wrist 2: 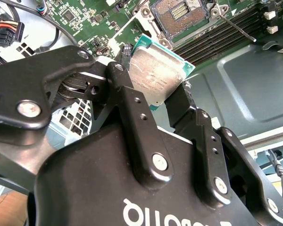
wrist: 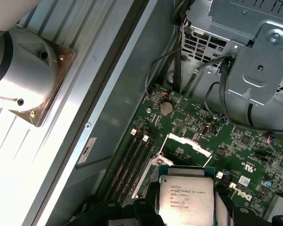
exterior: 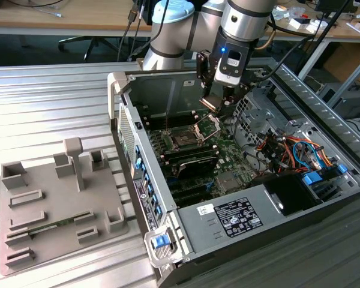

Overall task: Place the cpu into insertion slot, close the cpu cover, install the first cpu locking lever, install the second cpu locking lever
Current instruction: 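Place the cpu into insertion slot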

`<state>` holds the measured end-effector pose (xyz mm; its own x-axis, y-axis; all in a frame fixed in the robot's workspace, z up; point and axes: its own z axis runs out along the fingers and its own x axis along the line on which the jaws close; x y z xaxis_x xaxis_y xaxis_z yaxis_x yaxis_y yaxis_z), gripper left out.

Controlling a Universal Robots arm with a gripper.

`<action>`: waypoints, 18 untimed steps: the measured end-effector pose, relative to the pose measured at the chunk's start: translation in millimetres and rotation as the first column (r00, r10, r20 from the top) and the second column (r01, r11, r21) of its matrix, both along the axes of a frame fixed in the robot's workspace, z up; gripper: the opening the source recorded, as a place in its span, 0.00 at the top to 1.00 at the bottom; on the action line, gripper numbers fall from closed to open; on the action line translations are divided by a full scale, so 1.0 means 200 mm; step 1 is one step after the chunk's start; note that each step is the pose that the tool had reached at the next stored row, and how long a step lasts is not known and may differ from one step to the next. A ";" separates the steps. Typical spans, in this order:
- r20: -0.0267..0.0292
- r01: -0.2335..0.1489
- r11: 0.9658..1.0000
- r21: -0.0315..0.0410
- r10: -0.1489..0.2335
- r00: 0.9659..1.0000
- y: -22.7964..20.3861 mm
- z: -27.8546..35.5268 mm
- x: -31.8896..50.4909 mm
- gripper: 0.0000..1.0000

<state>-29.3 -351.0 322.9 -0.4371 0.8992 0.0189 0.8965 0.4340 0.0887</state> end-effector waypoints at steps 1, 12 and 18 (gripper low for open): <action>0.000 0.001 1.000 0.000 -0.001 1.000 0.000 0.000 0.000 0.45; 0.000 0.025 1.000 0.000 -0.025 1.000 0.000 0.000 0.000 0.45; 0.000 0.036 0.999 0.000 -0.036 0.999 0.000 0.000 0.000 0.45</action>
